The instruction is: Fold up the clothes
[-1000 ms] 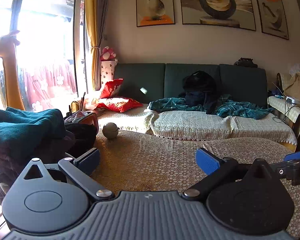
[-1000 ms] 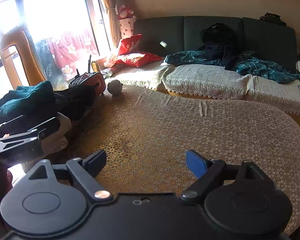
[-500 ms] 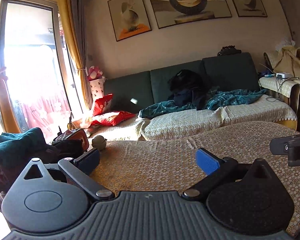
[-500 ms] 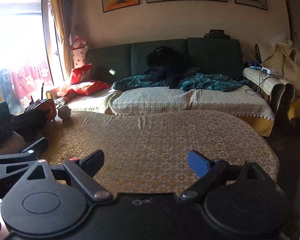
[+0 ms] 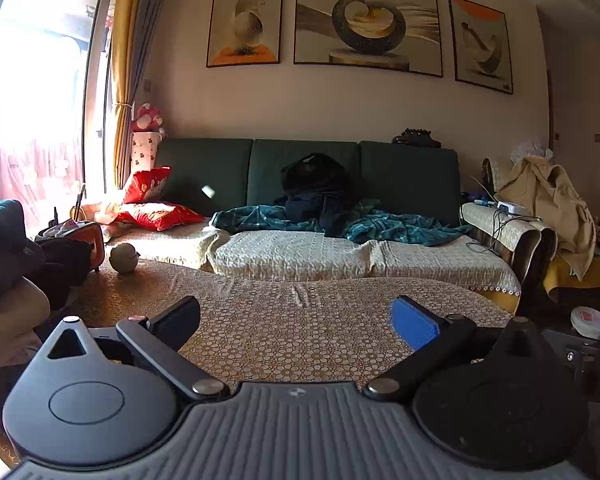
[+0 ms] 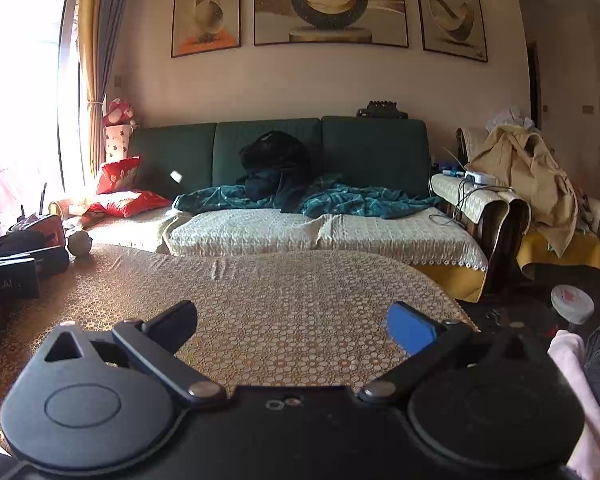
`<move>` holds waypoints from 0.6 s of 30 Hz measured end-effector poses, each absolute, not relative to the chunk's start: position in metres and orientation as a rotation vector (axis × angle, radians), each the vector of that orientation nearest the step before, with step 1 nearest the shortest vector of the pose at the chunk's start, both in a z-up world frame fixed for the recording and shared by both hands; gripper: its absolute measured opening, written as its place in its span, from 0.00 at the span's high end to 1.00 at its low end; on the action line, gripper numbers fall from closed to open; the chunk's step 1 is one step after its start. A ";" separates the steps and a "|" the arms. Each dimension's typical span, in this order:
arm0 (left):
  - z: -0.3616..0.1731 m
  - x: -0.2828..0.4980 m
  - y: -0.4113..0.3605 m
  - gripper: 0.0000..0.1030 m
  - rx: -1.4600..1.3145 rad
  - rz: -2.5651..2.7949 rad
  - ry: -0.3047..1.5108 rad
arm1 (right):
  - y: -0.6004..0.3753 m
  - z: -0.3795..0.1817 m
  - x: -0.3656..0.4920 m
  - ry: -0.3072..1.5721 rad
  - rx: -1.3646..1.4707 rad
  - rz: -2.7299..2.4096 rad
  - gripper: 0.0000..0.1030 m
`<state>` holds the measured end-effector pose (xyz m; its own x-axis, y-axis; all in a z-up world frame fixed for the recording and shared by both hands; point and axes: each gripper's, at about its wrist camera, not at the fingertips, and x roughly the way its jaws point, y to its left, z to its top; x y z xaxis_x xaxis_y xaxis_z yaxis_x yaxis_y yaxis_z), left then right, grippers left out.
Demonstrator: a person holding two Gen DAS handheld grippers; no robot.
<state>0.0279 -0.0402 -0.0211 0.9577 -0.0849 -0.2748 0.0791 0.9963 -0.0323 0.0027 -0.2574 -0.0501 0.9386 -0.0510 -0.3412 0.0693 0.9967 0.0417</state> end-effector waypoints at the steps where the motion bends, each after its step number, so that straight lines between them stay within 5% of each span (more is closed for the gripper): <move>1: -0.022 0.027 -0.039 0.00 -0.023 -0.086 0.280 | -0.257 -0.050 0.002 0.342 0.050 -0.062 0.00; 18: -0.036 0.019 -0.041 0.00 0.081 -0.143 0.294 | -0.249 -0.043 0.005 0.336 0.053 -0.063 0.00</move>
